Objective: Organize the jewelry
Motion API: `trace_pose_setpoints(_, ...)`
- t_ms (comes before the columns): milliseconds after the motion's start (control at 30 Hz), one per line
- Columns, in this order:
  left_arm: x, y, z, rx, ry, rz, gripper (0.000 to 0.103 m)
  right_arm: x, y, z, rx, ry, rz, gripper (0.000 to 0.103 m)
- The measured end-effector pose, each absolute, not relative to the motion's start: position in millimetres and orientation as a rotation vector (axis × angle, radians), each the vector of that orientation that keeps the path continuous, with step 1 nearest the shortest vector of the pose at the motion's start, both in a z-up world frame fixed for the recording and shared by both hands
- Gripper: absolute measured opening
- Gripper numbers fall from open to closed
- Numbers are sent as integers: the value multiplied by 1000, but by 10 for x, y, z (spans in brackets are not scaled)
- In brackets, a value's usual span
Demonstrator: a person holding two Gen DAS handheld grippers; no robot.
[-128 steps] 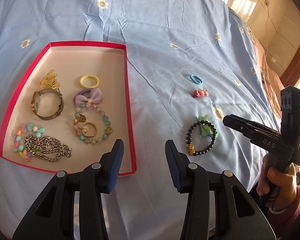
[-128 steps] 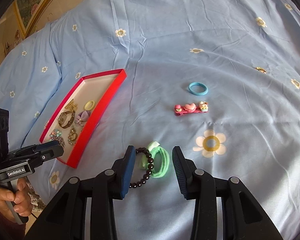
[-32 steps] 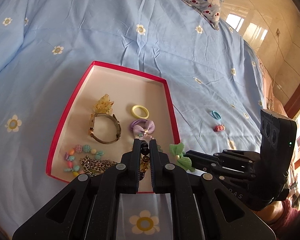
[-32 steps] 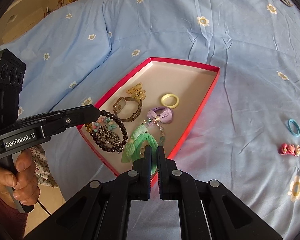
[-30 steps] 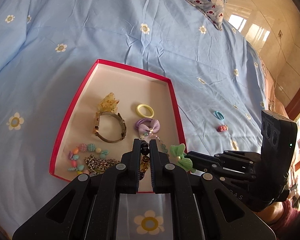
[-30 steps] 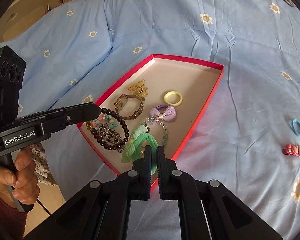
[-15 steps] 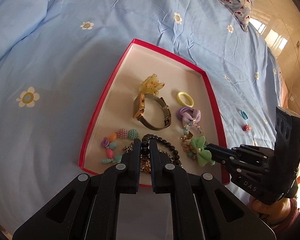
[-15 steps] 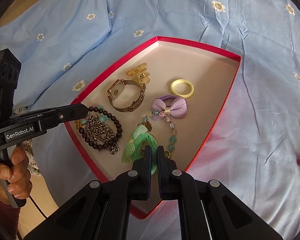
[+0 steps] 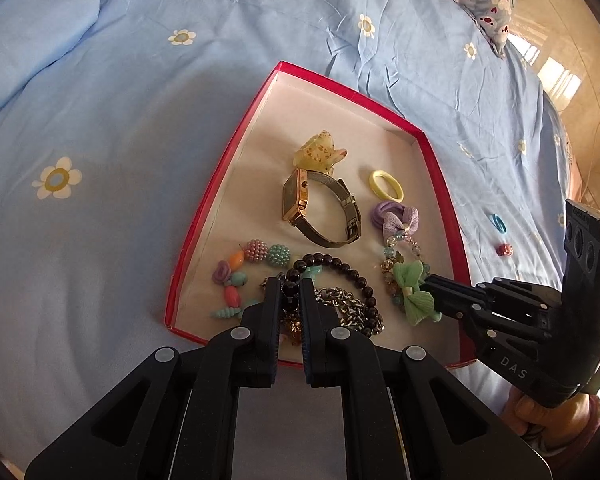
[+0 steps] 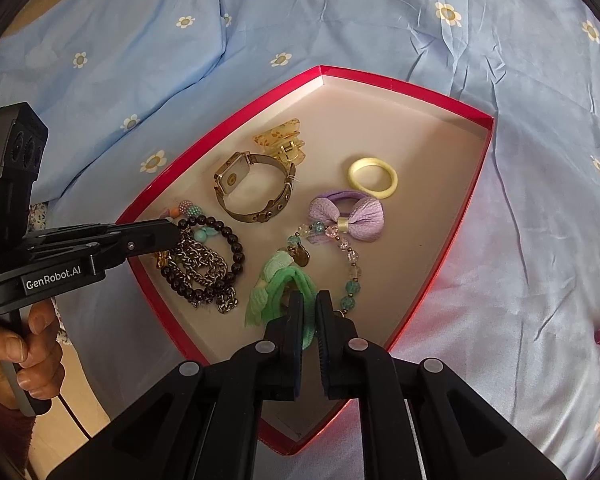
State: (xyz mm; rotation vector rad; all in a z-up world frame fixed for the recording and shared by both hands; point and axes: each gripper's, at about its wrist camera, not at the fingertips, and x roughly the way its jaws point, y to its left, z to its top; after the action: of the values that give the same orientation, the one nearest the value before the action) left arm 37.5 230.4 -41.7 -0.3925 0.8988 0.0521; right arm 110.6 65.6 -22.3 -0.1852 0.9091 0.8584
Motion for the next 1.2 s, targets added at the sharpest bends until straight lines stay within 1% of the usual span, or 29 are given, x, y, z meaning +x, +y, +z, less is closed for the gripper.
trace_pose_setpoints(267, 380, 2308, -420, -395, 902, 57, 8, 1113, 644, -218, -171, 911, 861, 9)
trace_pose_setpoints(667, 373, 2294, -402, -372, 906, 70, 14, 1089, 646, -215, -182, 906, 859, 11)
trace_pose_setpoints(833, 367, 2276, -374, -368, 902, 71, 23, 1074, 638, -214, -185, 906, 861, 12)
trace_pose_setpoints(1100, 364, 2268, -348, -362, 901, 79, 29, 1079, 616, -201, -174, 906, 860, 14)
trace_pose_setpoints(1200, 348, 2263, -327, -357, 897, 84, 33, 1076, 597, -190, -158, 905, 867, 18)
